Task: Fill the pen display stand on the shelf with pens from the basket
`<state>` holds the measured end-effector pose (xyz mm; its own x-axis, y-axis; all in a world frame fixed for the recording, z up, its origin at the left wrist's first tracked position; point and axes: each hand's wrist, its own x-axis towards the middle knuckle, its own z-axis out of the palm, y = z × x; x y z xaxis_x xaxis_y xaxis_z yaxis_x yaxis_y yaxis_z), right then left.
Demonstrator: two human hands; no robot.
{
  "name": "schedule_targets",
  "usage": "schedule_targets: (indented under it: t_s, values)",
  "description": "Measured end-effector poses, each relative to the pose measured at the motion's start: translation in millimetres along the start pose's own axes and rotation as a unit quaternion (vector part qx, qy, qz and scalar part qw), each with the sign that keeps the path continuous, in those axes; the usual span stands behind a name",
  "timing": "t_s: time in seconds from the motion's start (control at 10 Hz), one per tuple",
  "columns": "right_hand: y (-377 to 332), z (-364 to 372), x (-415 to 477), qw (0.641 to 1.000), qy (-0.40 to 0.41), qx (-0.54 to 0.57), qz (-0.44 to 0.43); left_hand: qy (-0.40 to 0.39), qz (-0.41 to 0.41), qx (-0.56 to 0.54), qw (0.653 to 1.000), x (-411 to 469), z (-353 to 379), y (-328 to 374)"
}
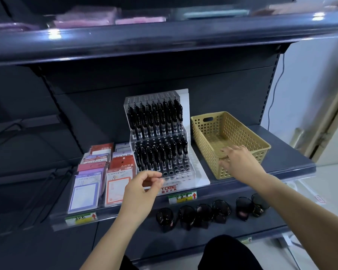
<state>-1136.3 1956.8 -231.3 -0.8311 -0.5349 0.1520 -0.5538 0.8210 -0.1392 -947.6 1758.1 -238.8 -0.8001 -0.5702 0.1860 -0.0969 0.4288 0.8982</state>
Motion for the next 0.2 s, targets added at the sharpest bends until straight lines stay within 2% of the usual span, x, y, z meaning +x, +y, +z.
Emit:
schedule_targets:
  t_s: [0.2]
  values:
    - [-22, -32, -14, 0.997, 0.038, 0.060, -0.032, 0.021, 0.063, 0.035, 0.997, 4, -25, 18]
